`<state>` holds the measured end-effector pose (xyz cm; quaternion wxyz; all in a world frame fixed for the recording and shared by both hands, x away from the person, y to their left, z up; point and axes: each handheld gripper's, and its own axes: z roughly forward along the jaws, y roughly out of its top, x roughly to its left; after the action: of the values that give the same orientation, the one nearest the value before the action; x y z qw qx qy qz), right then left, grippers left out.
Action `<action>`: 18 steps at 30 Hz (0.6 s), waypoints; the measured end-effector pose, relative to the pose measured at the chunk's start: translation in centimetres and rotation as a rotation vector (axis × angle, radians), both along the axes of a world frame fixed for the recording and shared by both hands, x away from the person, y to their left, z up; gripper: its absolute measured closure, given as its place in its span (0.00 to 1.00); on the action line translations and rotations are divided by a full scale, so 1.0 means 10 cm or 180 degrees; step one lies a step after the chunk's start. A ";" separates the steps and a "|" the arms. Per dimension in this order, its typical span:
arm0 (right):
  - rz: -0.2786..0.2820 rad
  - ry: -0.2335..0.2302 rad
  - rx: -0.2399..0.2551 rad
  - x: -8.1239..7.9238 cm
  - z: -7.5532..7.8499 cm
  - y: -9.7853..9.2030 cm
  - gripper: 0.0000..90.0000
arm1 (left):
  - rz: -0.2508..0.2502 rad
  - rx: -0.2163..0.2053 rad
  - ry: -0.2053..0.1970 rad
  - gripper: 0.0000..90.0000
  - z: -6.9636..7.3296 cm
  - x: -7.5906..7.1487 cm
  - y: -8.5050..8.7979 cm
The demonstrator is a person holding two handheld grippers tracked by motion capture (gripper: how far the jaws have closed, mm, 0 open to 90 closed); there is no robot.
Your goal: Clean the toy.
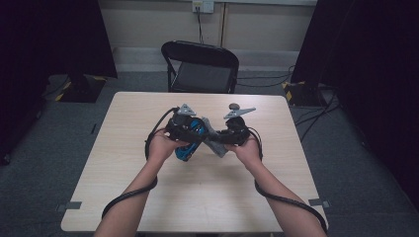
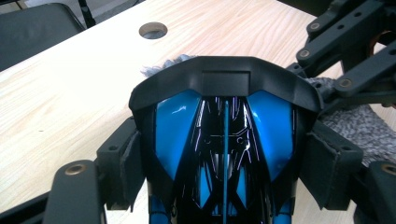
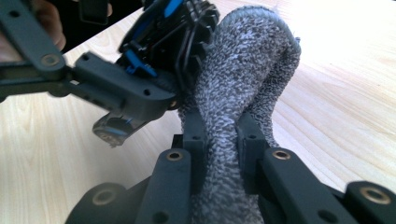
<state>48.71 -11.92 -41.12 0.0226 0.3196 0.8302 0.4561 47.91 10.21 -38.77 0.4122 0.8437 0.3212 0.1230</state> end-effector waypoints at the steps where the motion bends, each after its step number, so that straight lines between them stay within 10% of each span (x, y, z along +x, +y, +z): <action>1: 0.0013 -0.0006 -0.0001 -0.01 0.00 0.00 0.87 | 0.0000 0.0000 0.0000 0.28 0.00 0.00 0.00; 18: 0.0207 0.0057 -0.0011 -0.14 -0.16 0.16 0.87 | 0.0069 -0.0012 0.0010 0.28 0.03 0.04 0.01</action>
<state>47.32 -10.31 -42.69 0.0010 0.2965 0.8412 0.4522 48.28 10.26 -38.46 0.4120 0.8396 0.3311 0.1255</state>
